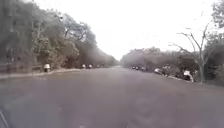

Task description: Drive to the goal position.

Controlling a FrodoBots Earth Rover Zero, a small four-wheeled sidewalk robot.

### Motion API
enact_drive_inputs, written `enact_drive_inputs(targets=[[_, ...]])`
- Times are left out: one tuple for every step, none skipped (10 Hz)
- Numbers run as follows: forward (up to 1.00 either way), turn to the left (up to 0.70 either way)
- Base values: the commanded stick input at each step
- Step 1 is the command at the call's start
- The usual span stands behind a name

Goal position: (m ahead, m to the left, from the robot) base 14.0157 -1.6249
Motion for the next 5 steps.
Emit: enact_drive_inputs(targets=[[1.0,0.0],[1.0,0.0],[1.0,0.0],[1.0,0.0],[1.0,0.0]])
